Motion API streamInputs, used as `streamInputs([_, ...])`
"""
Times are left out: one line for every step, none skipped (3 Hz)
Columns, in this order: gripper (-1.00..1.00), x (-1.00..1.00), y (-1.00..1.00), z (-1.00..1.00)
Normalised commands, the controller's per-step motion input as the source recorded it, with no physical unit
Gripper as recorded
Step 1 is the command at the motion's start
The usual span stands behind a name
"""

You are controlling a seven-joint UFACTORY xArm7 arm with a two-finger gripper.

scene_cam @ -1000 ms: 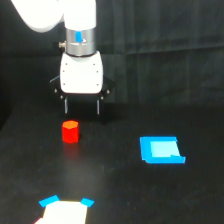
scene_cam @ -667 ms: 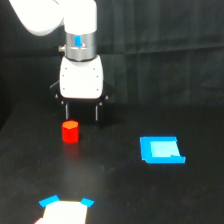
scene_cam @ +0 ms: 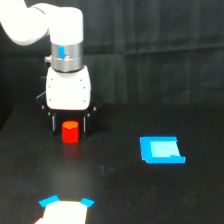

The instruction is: Pick up the red object from the table

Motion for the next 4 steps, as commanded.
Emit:
streamInputs([1.00, 1.00, -0.70, 0.95])
streamInputs([0.41, 1.00, 0.48, -0.07])
streamInputs([-1.00, -0.58, -0.02, 0.12])
streamInputs([-1.00, -0.21, -0.33, 0.11])
